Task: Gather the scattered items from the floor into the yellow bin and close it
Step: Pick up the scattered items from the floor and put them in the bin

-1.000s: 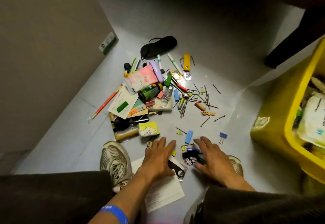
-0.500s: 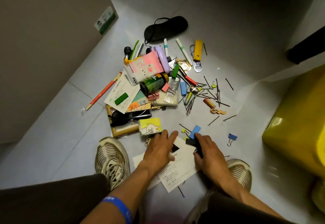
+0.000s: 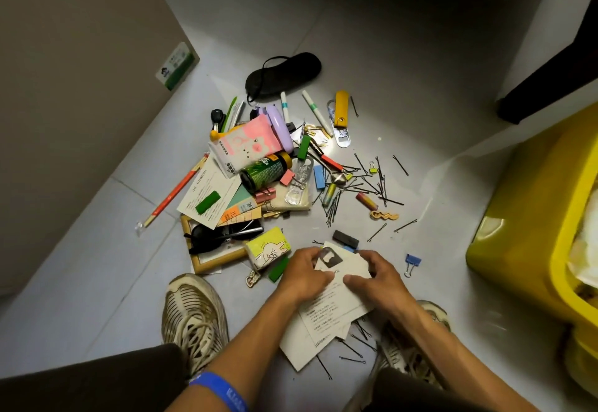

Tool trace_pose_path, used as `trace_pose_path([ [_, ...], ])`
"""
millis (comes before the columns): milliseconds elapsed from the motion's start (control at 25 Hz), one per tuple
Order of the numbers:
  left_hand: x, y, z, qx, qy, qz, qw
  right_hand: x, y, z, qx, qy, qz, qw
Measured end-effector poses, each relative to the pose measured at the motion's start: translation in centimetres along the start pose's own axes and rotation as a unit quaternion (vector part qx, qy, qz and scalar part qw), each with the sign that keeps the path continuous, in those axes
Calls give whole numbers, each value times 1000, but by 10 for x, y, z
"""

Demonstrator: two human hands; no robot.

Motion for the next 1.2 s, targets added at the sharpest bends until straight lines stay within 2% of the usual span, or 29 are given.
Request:
trace_pose_path([
  [160, -4, -22, 18, -29, 46, -14, 998, 3, 18, 3, 80, 103, -30, 991],
  [280, -14, -62, 29, -44, 83, -32, 995, -9, 50, 21, 126, 122, -17, 984],
  [400, -39, -129, 32, -18, 142, -89, 986, -42, 85, 63, 183, 81, 18, 980],
  [480, -64, -175, 25, -10, 211, -106, 972, -75, 103, 100, 220, 40, 52, 973],
  [560, -89, -210, 19, 19, 249, -117, 961, -104, 113, 135, 251, -4, 81, 965],
  [720, -143, -279, -29, -40, 281, -154, 946, -173, 107, 213, 411, -92, 111, 900],
  [840, -172, -316, -83, -89, 258, -188, 944, -214, 84, 267, 505, -188, 134, 832],
  [920, -180, -333, -114, -183, 222, -203, 936, -230, 67, 294, 564, -238, 137, 779],
  [1000, -184, -339, -141, -284, 208, -198, 915, -238, 58, 308, 605, -246, 138, 745],
  [1080, -177, -329, -154, -279, 183, -198, 922, -237, 56, 305, 585, -231, 122, 767],
  [1200, -149, -284, -129, -172, 103, -183, 963, -224, 53, 283, 515, -227, 99, 821],
])
Point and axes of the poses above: each hand's wrist, its own x-axis towards the middle knuckle, its own z-axis out of the back of the hand, y = z × x, the point moved 7 cm from there along x, towards the middle knuckle, and after that the axes turned 2 degrees about -y, right-handed, at the moved point
